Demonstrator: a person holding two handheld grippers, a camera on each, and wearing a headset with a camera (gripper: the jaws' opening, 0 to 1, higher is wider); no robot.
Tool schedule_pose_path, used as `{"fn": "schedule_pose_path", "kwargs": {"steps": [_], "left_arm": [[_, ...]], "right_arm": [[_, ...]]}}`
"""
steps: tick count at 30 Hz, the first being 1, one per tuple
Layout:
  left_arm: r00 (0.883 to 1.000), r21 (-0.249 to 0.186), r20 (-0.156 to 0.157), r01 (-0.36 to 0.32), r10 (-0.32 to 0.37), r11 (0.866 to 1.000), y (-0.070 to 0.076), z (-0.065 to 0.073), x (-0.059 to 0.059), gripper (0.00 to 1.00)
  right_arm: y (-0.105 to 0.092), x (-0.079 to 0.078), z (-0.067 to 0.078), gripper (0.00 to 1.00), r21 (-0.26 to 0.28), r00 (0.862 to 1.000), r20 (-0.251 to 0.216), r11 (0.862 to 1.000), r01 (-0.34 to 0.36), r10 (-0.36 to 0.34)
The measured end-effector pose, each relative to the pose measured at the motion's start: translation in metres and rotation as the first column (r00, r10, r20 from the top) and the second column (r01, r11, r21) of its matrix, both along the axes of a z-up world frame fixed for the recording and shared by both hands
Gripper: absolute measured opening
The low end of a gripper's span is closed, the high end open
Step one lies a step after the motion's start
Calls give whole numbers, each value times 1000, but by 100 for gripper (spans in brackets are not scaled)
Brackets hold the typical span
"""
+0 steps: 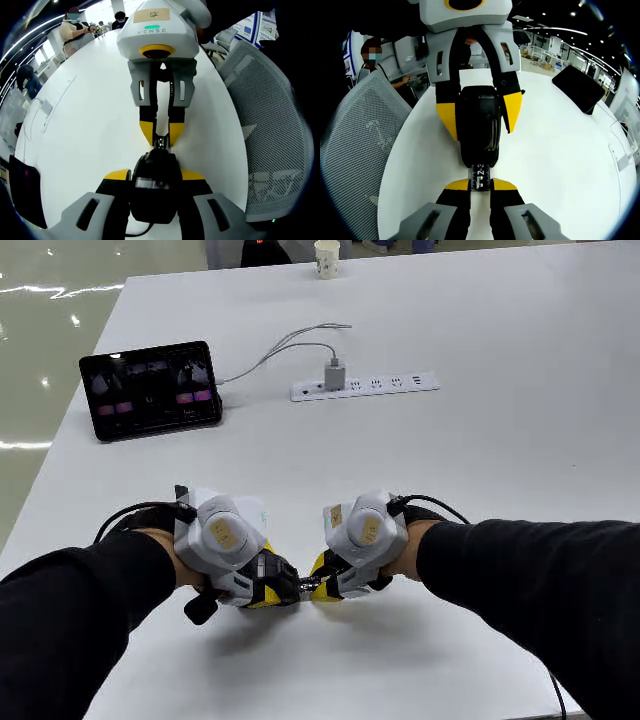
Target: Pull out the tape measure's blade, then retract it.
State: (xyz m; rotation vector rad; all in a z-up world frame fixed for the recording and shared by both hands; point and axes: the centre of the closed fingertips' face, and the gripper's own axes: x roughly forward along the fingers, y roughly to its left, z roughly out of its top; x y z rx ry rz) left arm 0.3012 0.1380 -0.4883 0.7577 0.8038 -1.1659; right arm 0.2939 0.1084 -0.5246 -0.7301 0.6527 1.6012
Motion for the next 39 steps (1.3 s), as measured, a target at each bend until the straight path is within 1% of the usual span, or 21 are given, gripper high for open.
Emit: {"fn": "schedule_pose_path", "kwargs": {"steps": [5,16,22,25,31,39], "left_arm": [[1000,-1,-3,-3,3,1000,0,0,0,30],[1000,0,-2,-5,5,1000,0,0,0,30],[1000,4,3,-12,12,1000,1,-1,0,30],[1000,5,7,-10,10,1000,1,-1,0,30],[1000,0,-1,-14,14,1000,1,-1,-1,30],[1000,-3,3,-19,19,1000,0,-1,0,30]], "right_arm": [[-10,1,0,10,-6,1000,-13,1000,14,-14],[-23,1,2,10,-12,1000,-18,1000,19,-19],[-30,3,2,10,-30,999,-21,999,25,-25],[-32,6,2,10,-33,999,-25,999,29,-30],[-36,7,1,10,-37,999,-24,999,35,-35],[-39,8,1,10,-37,999,-23,999,32,-33]]}}
